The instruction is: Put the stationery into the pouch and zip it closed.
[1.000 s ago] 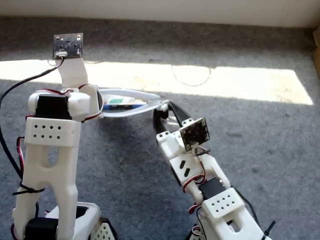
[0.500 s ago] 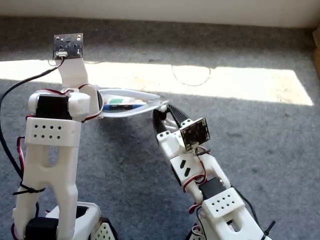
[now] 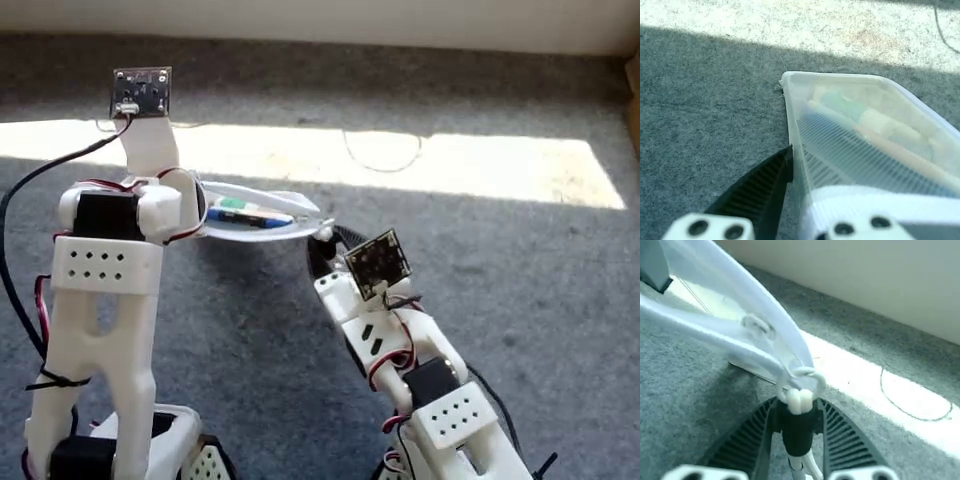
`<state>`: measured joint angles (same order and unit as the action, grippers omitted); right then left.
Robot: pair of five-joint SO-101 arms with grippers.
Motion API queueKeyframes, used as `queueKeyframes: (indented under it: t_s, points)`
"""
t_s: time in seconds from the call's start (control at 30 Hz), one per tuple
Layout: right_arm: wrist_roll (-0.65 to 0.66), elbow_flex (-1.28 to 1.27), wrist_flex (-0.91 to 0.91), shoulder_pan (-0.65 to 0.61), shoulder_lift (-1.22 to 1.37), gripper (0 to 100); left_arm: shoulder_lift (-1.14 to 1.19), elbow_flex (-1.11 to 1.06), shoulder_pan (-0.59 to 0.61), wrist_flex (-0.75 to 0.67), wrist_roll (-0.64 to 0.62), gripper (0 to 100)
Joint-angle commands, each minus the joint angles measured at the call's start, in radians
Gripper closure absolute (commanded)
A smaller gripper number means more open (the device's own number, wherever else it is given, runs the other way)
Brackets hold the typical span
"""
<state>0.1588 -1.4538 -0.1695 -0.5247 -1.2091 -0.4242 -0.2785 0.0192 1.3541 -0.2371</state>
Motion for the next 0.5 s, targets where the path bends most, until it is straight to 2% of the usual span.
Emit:
queueKeyframes:
  t_s: [0.0,0.1,0.2,0.33,0.47]
  points:
    - [0.048,0.082,-0.257,0.005,-0.171,96.2,0.012,0.047,-0.018,-0.021,0.009,83]
    - [0.052,0.093,-0.380,0.005,-0.274,96.2,0.012,0.064,-0.022,-0.023,0.008,75]
    - [0.107,0.120,-0.518,-0.053,-0.337,96.2,0.021,0.091,-0.024,-0.029,0.011,75]
    - [0.110,0.171,-0.680,-0.140,-0.384,96.3,0.021,0.134,-0.033,-0.037,0.012,74]
    - [0.110,0.225,-0.792,-0.162,-0.400,98.8,0.021,0.160,-0.116,-0.043,0.103,74]
